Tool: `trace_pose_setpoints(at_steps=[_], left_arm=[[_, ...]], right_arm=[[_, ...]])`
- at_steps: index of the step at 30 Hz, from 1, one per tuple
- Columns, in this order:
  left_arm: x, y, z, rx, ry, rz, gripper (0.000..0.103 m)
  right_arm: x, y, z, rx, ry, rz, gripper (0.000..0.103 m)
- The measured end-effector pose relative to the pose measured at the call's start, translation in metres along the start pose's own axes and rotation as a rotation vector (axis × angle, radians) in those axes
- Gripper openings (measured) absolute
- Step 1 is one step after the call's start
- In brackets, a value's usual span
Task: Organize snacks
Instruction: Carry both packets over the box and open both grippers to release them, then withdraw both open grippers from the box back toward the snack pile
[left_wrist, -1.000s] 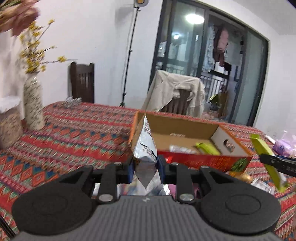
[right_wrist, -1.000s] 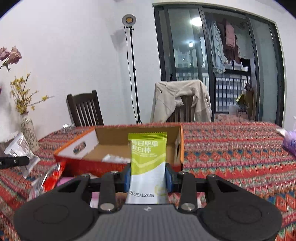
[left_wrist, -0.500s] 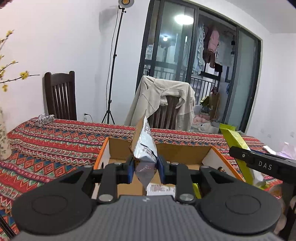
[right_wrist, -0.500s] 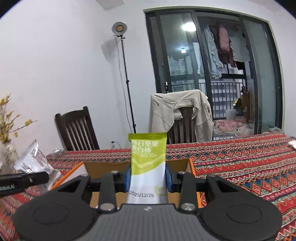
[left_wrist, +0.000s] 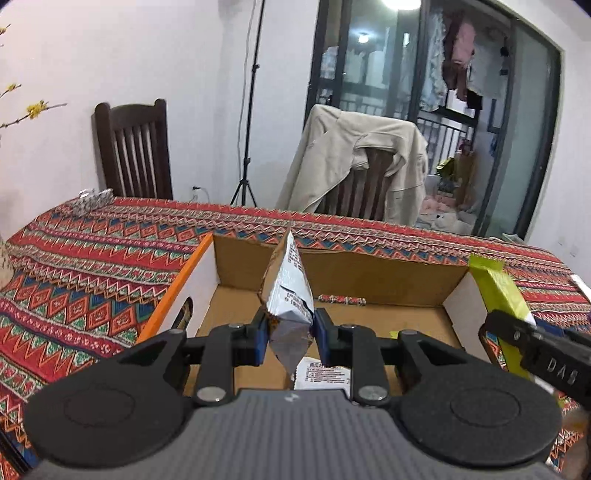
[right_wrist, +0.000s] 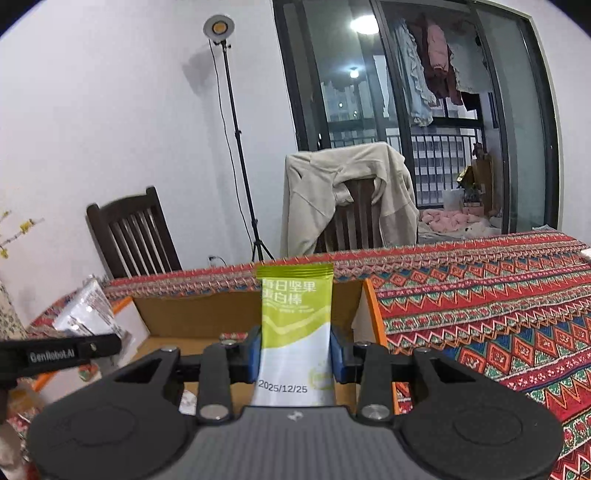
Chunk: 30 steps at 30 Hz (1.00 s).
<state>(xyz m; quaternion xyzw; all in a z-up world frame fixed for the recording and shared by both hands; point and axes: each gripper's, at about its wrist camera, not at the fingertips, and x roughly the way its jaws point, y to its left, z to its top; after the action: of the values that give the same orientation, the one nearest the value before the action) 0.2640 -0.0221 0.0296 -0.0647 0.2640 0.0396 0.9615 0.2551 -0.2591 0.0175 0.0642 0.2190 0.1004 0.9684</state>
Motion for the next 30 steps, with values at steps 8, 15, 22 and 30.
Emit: trace_pose_setpoints(at_steps=[8, 15, 22, 30], left_arm=[[0.007, -0.003, -0.002, 0.009, 0.035, 0.028, 0.027], [-0.005, 0.006, 0.001, -0.033, -0.009, 0.054, 0.081], [-0.017, 0.017, 0.004, -0.088, -0.061, 0.083, 0.103], [-0.019, 0.015, 0.000, -0.087, -0.049, 0.098, 0.103]], right_arm=[[0.005, 0.000, -0.008, -0.007, 0.029, -0.002, 0.040], [0.002, -0.004, -0.008, 0.015, 0.031, 0.016, 0.081], [0.000, -0.004, -0.011, 0.024, 0.032, 0.012, 0.103], [-0.002, -0.006, -0.011, 0.031, 0.030, 0.009, 0.103]])
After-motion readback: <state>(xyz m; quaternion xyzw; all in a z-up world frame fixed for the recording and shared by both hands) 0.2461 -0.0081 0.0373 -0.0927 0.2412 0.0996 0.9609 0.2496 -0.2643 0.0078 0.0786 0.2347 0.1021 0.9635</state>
